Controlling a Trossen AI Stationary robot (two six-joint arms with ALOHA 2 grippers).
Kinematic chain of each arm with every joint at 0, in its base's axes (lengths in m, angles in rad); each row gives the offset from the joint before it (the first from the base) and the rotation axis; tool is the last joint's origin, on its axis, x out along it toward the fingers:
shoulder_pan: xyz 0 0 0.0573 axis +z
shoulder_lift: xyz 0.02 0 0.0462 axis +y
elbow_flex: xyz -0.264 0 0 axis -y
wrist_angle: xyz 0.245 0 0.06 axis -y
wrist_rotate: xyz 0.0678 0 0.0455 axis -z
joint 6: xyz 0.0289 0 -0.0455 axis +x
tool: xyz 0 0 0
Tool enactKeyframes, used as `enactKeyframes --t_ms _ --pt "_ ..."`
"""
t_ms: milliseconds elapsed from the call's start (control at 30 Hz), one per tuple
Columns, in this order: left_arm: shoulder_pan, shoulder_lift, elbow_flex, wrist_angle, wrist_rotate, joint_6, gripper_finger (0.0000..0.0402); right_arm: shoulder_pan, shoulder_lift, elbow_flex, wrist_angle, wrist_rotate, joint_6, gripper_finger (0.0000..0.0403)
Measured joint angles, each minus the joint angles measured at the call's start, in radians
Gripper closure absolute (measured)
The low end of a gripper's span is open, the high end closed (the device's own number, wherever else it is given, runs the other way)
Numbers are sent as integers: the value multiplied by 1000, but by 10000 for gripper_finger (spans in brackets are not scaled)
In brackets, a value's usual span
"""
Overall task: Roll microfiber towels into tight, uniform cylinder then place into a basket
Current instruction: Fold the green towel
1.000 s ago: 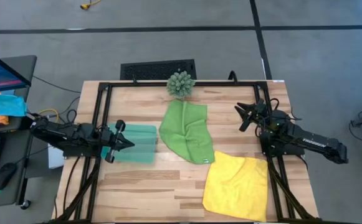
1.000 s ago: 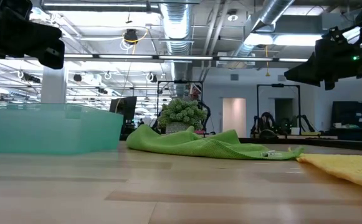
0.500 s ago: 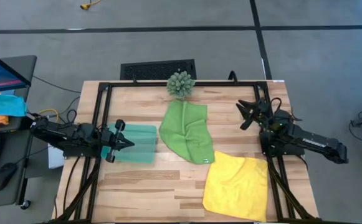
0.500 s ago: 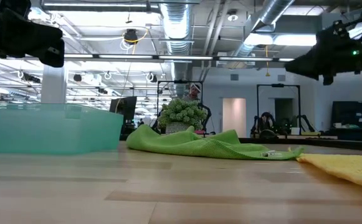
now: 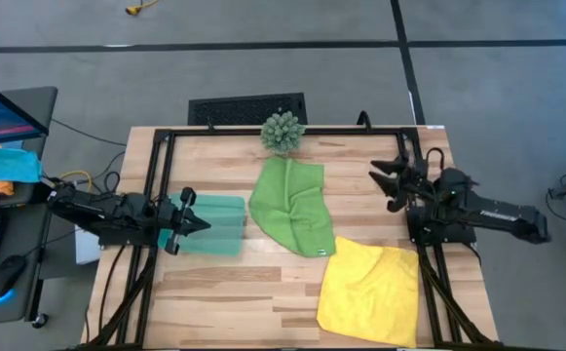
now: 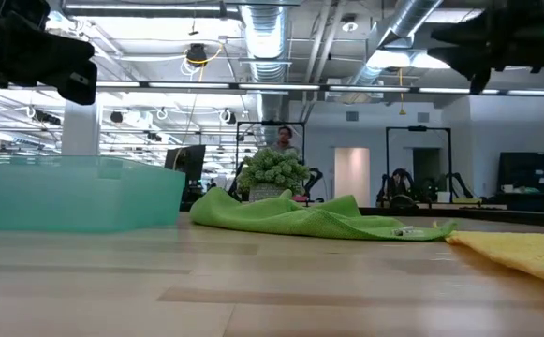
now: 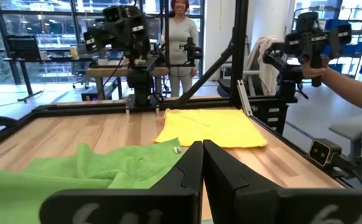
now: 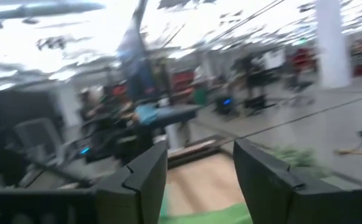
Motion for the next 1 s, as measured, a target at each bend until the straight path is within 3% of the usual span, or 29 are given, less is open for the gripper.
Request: enactKeyframes --t_ms 267,533,700,1000 --pt "0 0 0 1 -10 -54 401 236 243 109 1 32 -113 188" --pt "0 0 0 1 -9 -45 401 443 514 211 -32 175 -248 193" --pt "0 0 0 1 -8 -13 401 495 653 239 -67 236 -226 193" --pt "0 0 0 0 -7 -4 401 542 907 272 -64 236 -71 193"
